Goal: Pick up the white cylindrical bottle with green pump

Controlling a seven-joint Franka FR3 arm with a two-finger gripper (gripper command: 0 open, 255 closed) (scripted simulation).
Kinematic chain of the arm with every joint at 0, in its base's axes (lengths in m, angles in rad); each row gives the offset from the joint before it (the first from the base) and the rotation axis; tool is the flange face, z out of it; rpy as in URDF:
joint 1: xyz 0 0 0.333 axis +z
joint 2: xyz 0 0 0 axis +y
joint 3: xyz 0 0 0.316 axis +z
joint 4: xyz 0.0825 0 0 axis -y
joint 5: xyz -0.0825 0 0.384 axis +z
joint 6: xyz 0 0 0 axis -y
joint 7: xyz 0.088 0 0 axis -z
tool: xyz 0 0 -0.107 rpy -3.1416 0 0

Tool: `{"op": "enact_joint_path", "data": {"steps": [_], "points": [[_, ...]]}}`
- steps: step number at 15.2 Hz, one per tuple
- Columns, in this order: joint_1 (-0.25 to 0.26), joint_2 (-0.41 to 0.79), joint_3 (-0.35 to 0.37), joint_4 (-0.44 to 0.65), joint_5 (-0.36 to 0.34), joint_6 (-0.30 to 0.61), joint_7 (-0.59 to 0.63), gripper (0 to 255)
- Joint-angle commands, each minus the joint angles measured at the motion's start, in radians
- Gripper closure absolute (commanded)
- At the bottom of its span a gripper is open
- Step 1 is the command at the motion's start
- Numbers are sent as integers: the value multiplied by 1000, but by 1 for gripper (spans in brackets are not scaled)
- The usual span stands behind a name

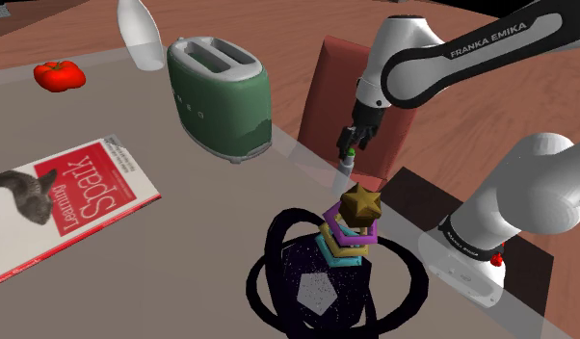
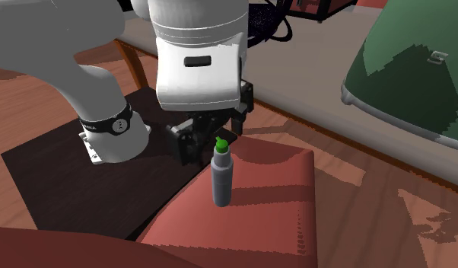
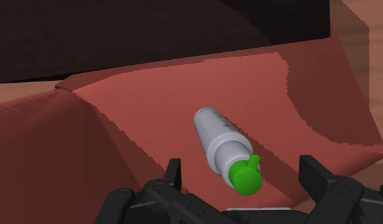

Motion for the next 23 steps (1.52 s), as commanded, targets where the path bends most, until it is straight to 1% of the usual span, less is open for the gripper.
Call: {"op": "enact_joint_path", "data": {"steps": [1,3,4,13,23], "points": [[3,29,0,-15,6,45,-6,0],[3,29,0,-15,6,45,-6,0],[4,27,1,-17,7,45,-5,255],[3,29,0,-15,6,45,-6,255],[-6,-77,-1,55,-14,-130,17,255]]}}
